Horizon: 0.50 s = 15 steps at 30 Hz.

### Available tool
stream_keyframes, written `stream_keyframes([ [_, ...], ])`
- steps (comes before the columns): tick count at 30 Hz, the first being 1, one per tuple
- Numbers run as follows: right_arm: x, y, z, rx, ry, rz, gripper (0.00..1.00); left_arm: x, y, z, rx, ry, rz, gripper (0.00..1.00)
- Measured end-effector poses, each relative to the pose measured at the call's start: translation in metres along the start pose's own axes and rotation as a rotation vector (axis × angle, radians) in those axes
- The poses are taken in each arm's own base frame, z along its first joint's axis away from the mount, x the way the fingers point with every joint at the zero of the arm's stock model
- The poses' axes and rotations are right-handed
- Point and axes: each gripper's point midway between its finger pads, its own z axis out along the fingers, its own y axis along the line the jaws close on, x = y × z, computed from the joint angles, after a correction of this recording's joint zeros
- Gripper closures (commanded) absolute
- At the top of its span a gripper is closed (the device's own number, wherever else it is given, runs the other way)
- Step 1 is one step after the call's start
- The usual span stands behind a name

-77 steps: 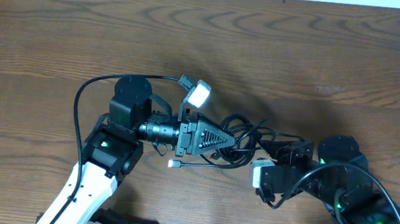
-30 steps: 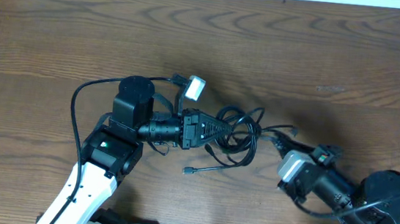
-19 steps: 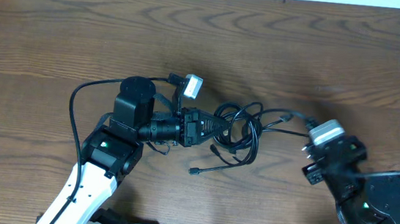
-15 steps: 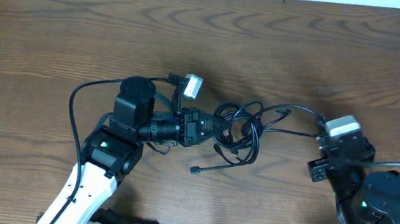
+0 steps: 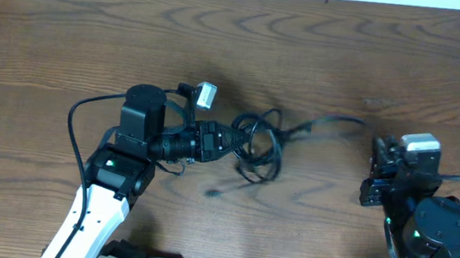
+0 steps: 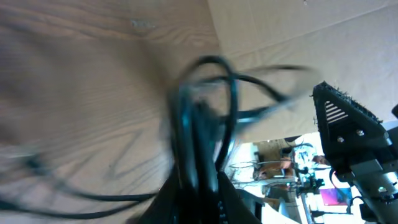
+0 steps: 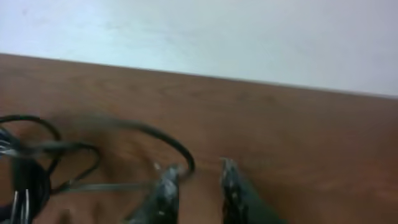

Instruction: Untangle cables

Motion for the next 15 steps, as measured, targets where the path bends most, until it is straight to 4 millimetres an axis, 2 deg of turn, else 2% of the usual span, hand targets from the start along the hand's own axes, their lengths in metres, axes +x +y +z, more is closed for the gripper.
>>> stream_keyframes([
  [2,0.005,-0.003,0.000,0.015,0.018,-0.007,0.74,0.000,0.000,0.000,0.003,0.001,0.011,0.93],
  [5,0.008,-0.006,0.000,0.032,0.032,-0.008,0.46,0.000,-0.001,-0.001,0.006,0.003,0.024,0.92],
  [7,0.009,-0.007,0.000,0.037,0.034,-0.009,0.34,0.001,-0.002,-0.001,0.011,0.007,0.025,0.92],
  [11,0.009,-0.004,0.000,0.019,0.034,-0.067,0.23,0.003,-0.004,-0.001,0.026,0.019,0.031,0.93],
  [13,0.009,0.007,0.000,-0.044,0.034,-0.164,0.15,0.004,-0.006,-0.001,0.038,0.027,0.032,0.93],
  [15,0.012,0.023,-0.002,-0.144,0.034,-0.293,0.13,0.006,-0.009,-0.001,0.053,0.039,0.042,0.93],
])
